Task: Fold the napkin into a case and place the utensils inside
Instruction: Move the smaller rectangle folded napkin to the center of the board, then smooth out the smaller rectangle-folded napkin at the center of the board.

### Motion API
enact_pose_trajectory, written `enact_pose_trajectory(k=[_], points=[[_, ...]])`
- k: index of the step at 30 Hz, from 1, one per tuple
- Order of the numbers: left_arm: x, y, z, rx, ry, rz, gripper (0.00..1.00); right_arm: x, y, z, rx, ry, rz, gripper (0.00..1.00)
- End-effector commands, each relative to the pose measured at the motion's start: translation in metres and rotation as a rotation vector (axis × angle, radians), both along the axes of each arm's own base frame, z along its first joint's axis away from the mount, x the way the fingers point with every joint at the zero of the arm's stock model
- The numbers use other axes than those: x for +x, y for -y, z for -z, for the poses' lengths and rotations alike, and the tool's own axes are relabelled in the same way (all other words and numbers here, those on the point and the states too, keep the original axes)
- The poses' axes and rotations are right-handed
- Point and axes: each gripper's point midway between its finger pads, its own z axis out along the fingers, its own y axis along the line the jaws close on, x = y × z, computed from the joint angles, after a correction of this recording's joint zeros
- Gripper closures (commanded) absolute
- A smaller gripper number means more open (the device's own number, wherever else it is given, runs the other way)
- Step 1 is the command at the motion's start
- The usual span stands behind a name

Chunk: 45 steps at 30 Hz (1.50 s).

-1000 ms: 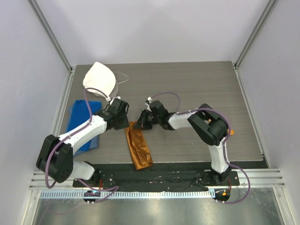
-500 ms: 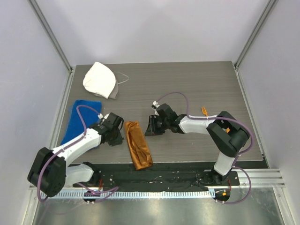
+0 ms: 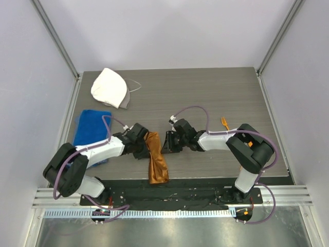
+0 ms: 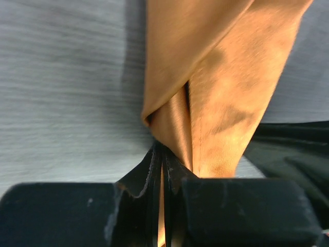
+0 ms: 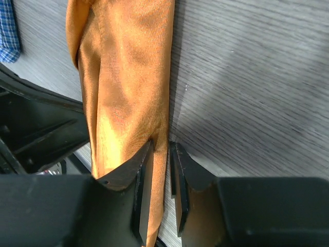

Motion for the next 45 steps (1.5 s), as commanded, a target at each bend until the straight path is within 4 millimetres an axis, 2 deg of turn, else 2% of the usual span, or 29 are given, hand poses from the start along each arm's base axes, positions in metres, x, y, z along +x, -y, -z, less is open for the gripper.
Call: enact_pose_trajectory(k=[1, 5, 10, 13, 14, 18, 23, 25, 27, 28, 29, 30, 32, 34, 35, 40, 45], points=[[0.005, -0.005, 0.019, 0.069, -0.015, -0.022, 0.92, 0.008, -0.003, -0.008, 0.016, 0.032, 0.056, 0.73], [0.030, 0.012, 0.010, 0.052, 0.026, -0.009, 0.92, 0.024, 0.000, -0.016, -0.010, 0.069, 0.096, 0.72], [0.054, 0.029, 0.004, 0.055, 0.047, -0.003, 0.92, 0.052, 0.018, -0.020, -0.089, 0.114, 0.116, 0.72], [0.054, 0.023, -0.002, 0.061, 0.067, -0.027, 0.92, 0.060, 0.026, -0.021, -0.165, 0.139, 0.081, 0.72], [0.048, 0.015, 0.003, 0.073, 0.058, -0.037, 0.92, 0.067, 0.028, -0.025, -0.189, 0.166, 0.074, 0.72], [0.034, -0.004, 0.003, 0.074, 0.046, -0.068, 0.86, 0.066, 0.034, -0.024, -0.223, 0.167, 0.059, 0.72], [0.014, -0.017, -0.003, 0.069, 0.039, -0.054, 0.80, 0.057, 0.043, -0.020, -0.244, 0.150, 0.060, 0.71], [0.004, -0.014, -0.008, 0.026, 0.031, -0.026, 0.80, 0.052, 0.044, -0.030, -0.218, 0.159, 0.060, 0.71], [-0.002, -0.005, -0.014, -0.052, 0.039, 0.001, 0.78, 0.042, 0.046, -0.034, -0.203, 0.154, 0.044, 0.67], [-0.006, -0.001, -0.016, -0.082, 0.040, 0.017, 0.75, 0.038, 0.046, -0.043, -0.187, 0.167, 0.034, 0.65], [-0.009, 0.005, -0.021, -0.125, 0.042, 0.034, 0.73, 0.030, 0.049, -0.042, -0.196, 0.156, 0.022, 0.58], [-0.010, 0.008, -0.029, -0.160, 0.074, 0.044, 0.68, 0.023, 0.046, -0.046, -0.191, 0.160, 0.003, 0.56], [-0.012, 0.011, -0.037, -0.190, 0.102, 0.057, 0.64, 0.014, 0.046, -0.055, -0.183, 0.176, -0.010, 0.49], [-0.012, 0.010, -0.045, -0.203, 0.124, 0.050, 0.62, 0.001, 0.040, -0.062, -0.173, 0.188, -0.037, 0.47], [-0.012, 0.009, -0.047, -0.209, 0.129, 0.044, 0.61, -0.003, 0.038, -0.062, -0.171, 0.188, -0.046, 0.44], [-0.015, 0.019, -0.042, -0.241, 0.097, 0.064, 0.59, -0.018, 0.023, -0.054, -0.179, 0.168, -0.092, 0.43], [-0.018, 0.026, -0.035, -0.244, 0.073, 0.086, 0.57, -0.025, 0.021, -0.044, -0.222, 0.169, -0.092, 0.44]])
